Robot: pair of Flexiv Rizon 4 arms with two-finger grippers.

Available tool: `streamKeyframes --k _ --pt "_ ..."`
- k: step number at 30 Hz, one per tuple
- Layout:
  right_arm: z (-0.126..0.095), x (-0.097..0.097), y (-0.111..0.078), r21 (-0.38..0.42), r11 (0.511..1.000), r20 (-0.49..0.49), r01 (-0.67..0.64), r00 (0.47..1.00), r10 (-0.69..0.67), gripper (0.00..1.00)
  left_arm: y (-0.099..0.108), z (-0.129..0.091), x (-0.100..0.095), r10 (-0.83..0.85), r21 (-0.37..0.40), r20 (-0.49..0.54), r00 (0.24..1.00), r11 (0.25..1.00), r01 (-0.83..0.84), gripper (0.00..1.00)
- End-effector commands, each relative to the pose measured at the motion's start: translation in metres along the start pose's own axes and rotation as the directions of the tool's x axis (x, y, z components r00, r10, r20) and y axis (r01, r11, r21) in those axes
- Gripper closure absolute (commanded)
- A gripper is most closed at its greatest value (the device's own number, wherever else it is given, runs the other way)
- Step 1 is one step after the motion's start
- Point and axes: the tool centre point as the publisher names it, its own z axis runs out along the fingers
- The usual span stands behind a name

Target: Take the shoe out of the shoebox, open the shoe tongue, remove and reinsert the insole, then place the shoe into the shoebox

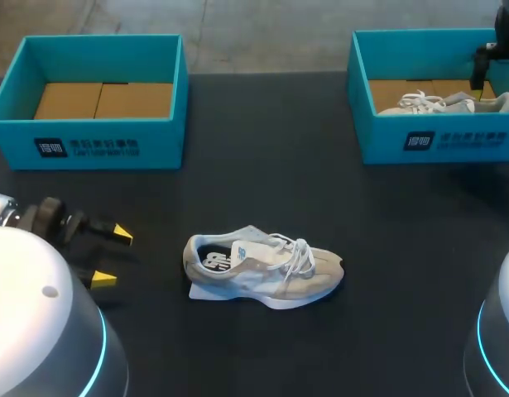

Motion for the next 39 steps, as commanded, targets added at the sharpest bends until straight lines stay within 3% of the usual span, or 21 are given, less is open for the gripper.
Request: streamKeyframes --k 1,17,39 --pt "0.0 0.0 -0.001 -0.001 1.0 0.0 -0.001 1.0 0.001 0.0 0.001 0.005 0.003 0.002 0.007 0.007 1.0 1.0 -0.002 0.0" --pt "0.0 0.0 -0.001 -0.001 1.0 0.0 -0.001 1.0 0.001 0.0 0.011 0.026 -0.001 -0.027 0.069 0.07 0.997 0.997 0.022 0.0" --pt "0.0 0.0 -0.001 -0.001 1.0 0.0 -0.001 1.0 0.001 0.0 -0.009 0.061 -0.014 0.017 0.051 0.089 0.996 0.998 -0.021 0.0"
